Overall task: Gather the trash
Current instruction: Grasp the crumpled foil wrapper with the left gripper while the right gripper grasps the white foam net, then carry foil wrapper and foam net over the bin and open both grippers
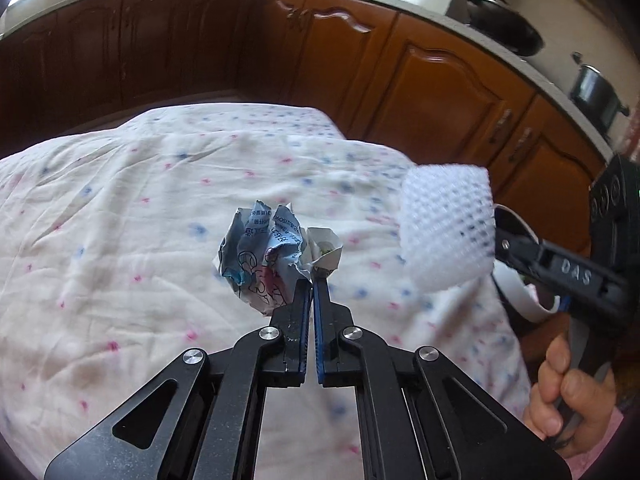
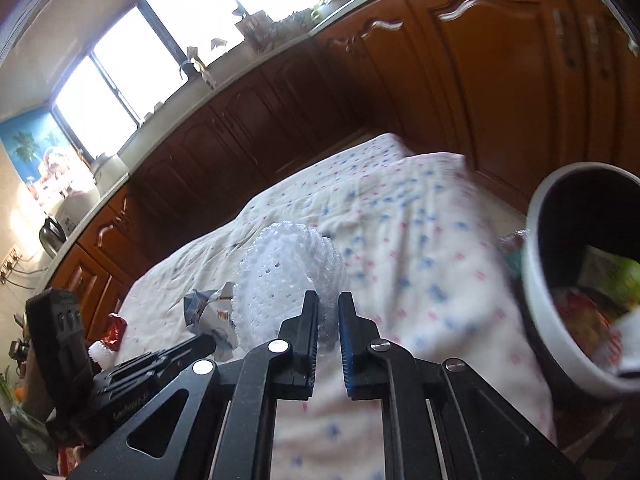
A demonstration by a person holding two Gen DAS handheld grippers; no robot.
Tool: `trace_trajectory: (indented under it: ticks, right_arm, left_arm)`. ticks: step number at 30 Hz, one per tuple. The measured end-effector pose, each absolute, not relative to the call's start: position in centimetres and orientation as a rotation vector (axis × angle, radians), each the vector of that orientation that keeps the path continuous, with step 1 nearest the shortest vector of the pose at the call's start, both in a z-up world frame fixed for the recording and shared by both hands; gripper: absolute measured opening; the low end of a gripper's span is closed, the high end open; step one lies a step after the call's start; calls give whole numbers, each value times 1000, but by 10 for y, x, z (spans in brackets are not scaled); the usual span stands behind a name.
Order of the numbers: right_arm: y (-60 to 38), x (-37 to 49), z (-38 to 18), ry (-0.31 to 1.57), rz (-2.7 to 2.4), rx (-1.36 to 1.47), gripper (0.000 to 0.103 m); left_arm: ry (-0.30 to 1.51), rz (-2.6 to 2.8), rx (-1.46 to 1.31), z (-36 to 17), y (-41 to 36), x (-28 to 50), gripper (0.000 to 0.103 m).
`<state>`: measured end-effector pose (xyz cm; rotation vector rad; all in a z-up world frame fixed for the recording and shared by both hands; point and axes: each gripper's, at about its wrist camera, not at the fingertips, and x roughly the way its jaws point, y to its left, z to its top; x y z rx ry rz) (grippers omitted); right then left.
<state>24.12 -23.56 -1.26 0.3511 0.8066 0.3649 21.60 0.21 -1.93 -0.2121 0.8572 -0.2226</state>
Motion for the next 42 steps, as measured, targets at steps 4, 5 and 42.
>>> trace_trajectory:
  ticks: [4, 5, 42]
  right_arm:
    - [-256, 210, -8, 774, 311, 355, 10]
    - [-261, 205, -8, 770, 299, 356, 10]
    - [-385, 137, 6, 650, 93, 465, 10]
  left_arm:
    - [852, -283, -195, -11, -16, 200, 2]
    - [848, -294, -188, -8, -22, 197, 2]
    - [834, -474, 49, 18, -169, 164, 2]
